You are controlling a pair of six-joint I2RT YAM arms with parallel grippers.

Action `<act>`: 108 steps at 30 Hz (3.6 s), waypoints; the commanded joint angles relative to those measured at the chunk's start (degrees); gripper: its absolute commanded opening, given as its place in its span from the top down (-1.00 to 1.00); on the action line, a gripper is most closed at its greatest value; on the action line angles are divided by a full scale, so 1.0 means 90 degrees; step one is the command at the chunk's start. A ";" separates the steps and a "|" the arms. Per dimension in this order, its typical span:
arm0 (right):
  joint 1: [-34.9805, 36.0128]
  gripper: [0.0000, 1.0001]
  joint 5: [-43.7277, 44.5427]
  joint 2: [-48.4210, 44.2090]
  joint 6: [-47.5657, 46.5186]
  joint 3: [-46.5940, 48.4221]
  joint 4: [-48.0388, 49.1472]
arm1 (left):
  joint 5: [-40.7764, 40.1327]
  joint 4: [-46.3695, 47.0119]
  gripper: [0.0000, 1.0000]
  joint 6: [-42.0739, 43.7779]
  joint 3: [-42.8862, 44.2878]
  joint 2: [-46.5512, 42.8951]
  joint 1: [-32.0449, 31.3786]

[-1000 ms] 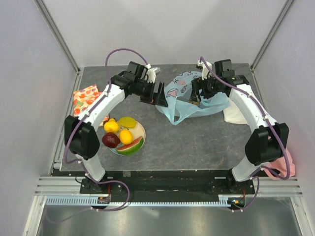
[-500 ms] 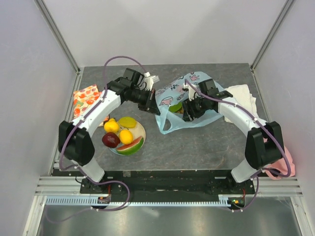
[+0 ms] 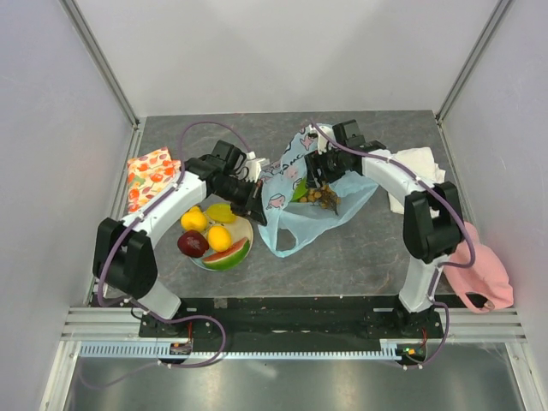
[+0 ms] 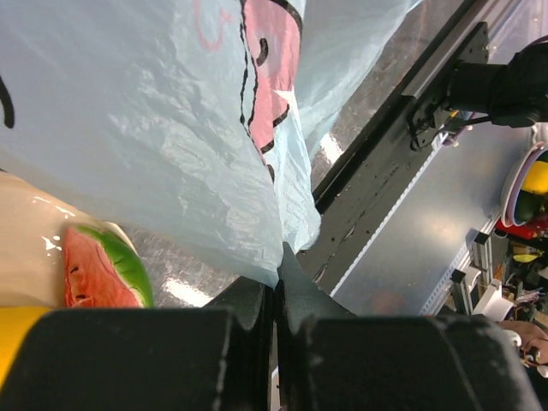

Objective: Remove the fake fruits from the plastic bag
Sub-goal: Adjust the plastic bag at the center of the board, then take out the fake fruit from the plastic bag, then place the fake fruit on the plate.

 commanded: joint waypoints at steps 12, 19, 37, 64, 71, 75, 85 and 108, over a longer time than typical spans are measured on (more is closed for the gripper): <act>0.0494 -0.51 0.0642 0.1116 0.1517 0.1410 0.0228 | -0.0083 0.0093 0.97 0.0245 0.0781 0.0377 0.0018; 0.0513 -0.56 0.0895 0.1243 0.2553 0.1049 0.0296 | -0.0044 0.0122 0.97 0.0235 0.0801 0.0347 0.0018; 0.0572 -0.57 0.1277 0.1760 0.3374 0.0765 0.0374 | -0.0053 0.0151 0.97 0.0245 0.0625 0.0191 0.0018; -0.0834 0.19 -0.1385 -0.1754 0.0953 0.0902 -0.0913 | -0.0902 0.0132 -0.16 0.0694 0.3749 0.1880 0.0008; -0.0152 0.18 -0.2393 -0.2322 0.0367 0.1146 -0.0642 | -0.1703 0.0083 -0.71 0.0860 0.3830 0.0964 0.0281; 0.0998 0.16 -0.2834 -0.1962 -0.0372 0.1146 -0.0766 | -0.1928 0.0083 -0.72 0.0958 0.3448 -0.0002 0.0515; 0.2339 0.22 -0.2552 0.0761 -0.1741 0.2112 -0.1422 | -0.1774 0.0083 -0.71 0.0997 0.2774 -0.1019 0.1286; 0.3189 0.12 -0.1604 0.2453 -0.2417 0.2787 -0.1110 | -0.0913 0.0229 -0.67 0.0665 0.2109 -0.1489 0.2049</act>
